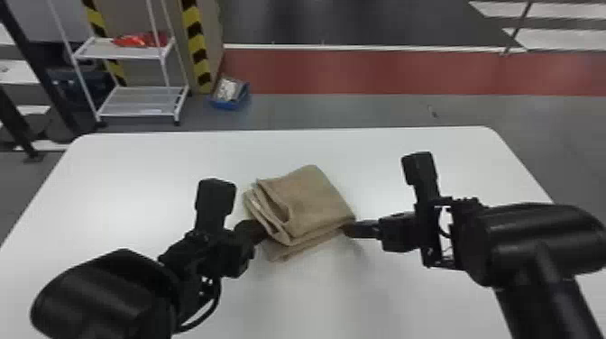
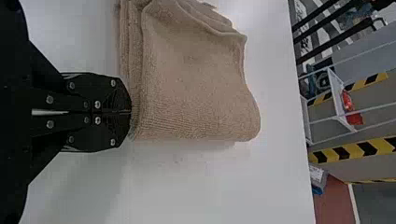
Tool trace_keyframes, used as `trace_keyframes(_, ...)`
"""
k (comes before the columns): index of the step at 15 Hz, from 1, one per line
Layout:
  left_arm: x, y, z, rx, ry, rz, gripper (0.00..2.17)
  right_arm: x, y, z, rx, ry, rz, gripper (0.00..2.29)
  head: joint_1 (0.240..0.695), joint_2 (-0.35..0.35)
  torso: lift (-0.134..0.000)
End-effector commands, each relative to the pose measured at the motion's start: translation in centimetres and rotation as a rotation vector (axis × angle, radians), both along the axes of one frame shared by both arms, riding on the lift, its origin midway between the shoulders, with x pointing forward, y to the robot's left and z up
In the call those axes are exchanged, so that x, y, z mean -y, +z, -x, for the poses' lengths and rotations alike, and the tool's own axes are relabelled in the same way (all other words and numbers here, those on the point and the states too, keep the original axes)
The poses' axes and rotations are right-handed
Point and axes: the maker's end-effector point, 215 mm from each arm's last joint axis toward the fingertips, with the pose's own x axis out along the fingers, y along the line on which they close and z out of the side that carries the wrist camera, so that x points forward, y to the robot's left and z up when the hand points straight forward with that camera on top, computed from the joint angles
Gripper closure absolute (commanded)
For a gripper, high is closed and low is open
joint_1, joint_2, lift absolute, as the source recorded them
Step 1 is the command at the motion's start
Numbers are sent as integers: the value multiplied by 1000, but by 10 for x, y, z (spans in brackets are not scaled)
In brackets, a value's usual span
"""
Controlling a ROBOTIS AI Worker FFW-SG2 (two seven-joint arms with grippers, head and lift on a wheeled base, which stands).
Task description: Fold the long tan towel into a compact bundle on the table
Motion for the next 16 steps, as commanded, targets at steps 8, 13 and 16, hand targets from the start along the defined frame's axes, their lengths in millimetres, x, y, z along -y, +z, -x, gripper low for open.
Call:
trace_keyframes(8, -51, 15, 31, -10, 46, 10, 2142, -39, 48, -142, 209, -6, -14, 2132, 695, 67, -125)
trace_keyframes(13, -70, 18, 12, 27, 78, 29, 2142, -23, 34, -97, 246, -31, -105, 2128, 695, 107, -125)
trace_keyframes(16, -72, 24, -10, 104, 82, 66, 2142, 58, 42, -56, 316, -130, -117, 2115, 695, 99, -125)
